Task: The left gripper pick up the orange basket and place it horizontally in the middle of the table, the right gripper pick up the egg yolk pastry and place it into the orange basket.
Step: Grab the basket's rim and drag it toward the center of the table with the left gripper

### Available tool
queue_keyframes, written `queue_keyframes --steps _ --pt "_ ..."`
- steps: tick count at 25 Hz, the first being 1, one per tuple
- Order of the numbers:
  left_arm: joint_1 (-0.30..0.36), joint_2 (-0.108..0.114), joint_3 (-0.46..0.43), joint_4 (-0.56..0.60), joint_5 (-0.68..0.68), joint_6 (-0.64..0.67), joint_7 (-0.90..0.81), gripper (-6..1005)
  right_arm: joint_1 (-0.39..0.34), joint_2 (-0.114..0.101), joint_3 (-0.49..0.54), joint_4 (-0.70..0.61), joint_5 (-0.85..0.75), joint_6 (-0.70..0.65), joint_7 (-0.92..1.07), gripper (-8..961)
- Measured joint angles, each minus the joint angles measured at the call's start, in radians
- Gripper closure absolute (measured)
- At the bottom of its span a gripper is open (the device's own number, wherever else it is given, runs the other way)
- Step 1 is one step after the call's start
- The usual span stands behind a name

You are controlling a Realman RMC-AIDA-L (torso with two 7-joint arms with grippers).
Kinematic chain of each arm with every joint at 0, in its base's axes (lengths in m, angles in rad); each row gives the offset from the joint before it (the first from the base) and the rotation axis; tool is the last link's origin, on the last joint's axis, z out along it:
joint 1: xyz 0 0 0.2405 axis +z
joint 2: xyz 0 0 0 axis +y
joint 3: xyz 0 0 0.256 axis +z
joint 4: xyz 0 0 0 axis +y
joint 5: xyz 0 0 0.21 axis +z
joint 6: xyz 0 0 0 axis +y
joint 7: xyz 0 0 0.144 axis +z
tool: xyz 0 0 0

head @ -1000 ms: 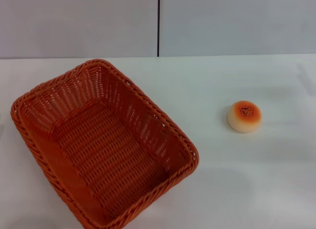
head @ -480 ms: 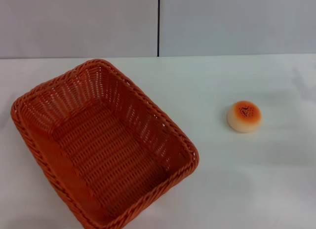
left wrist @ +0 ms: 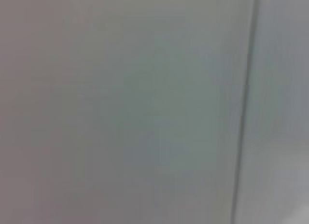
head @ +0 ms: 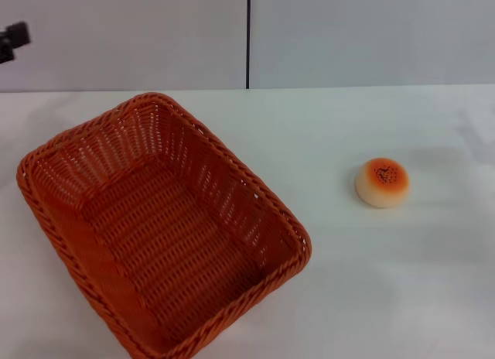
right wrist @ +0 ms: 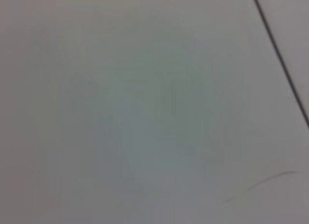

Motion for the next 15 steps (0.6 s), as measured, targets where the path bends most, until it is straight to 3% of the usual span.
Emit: queue_keyframes --steps 6,10,15 --pt "-0.107 0.03 0.006 0.161 0.267 0.095 -0.131 269 -0.014 0.0 0.02 -0.007 0.0 0.013 0.037 253" --pt "-0.149 0.014 0.054 0.26 0.427 0.133 -0.157 269 -0.011 0.0 0.025 -0.009 0.0 0.016 0.038 253" --pt "-0.182 -0.003 0.141 0.283 0.551 0.138 -0.172 270 0.009 0.0 0.031 -0.008 0.0 0.011 0.038 254"
